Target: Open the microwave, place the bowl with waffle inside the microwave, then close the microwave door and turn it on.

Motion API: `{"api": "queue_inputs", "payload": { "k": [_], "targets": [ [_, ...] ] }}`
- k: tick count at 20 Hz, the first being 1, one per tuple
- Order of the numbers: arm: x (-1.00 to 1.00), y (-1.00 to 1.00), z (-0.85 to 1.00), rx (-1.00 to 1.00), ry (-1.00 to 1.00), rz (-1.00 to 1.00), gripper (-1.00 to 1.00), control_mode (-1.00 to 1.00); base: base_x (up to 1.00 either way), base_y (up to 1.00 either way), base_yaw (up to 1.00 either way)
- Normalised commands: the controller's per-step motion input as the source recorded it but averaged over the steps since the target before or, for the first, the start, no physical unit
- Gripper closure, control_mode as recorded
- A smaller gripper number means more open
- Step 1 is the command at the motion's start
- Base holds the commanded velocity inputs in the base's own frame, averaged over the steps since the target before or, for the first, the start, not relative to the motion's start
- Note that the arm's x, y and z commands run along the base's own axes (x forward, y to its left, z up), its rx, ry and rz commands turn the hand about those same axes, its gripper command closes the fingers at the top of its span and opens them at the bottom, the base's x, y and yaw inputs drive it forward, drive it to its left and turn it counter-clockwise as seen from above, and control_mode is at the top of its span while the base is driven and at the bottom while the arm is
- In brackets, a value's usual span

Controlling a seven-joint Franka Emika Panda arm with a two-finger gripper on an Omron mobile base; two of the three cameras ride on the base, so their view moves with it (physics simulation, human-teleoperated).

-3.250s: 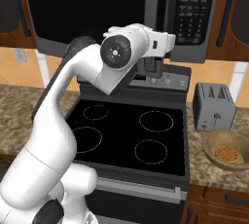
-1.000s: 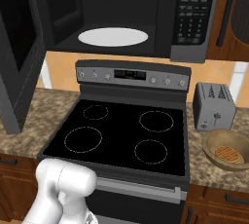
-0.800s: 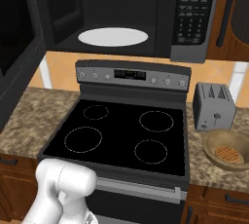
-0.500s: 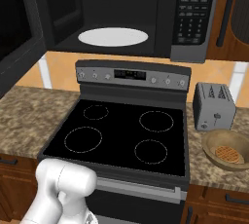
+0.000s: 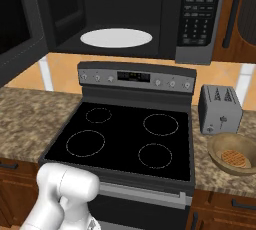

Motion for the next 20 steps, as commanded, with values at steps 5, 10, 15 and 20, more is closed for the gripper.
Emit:
{"api": "queue_inputs", "payload": {
  "k": [5,10,15,20],
  "targets": [
    [-0.46,-0.36,0.06,0.02,-0.05,0.03,-1.0,-1.0,0.0,0.0,0.0],
    [-0.81,-0.01,0.19,0.01,-0.16,0.06,-1.0,-1.0,0.0,0.0,0.0],
    [-1.0,-0.45,-0.05,0.0,-0.1,0.0,-1.0,-1.0,0.0,0.0,0.0],
    [-1.0,-0.11,-0.14,0.0,-0.2,0.0,-1.0,-1.0,0.0,0.0,0.0]
  ]
}}
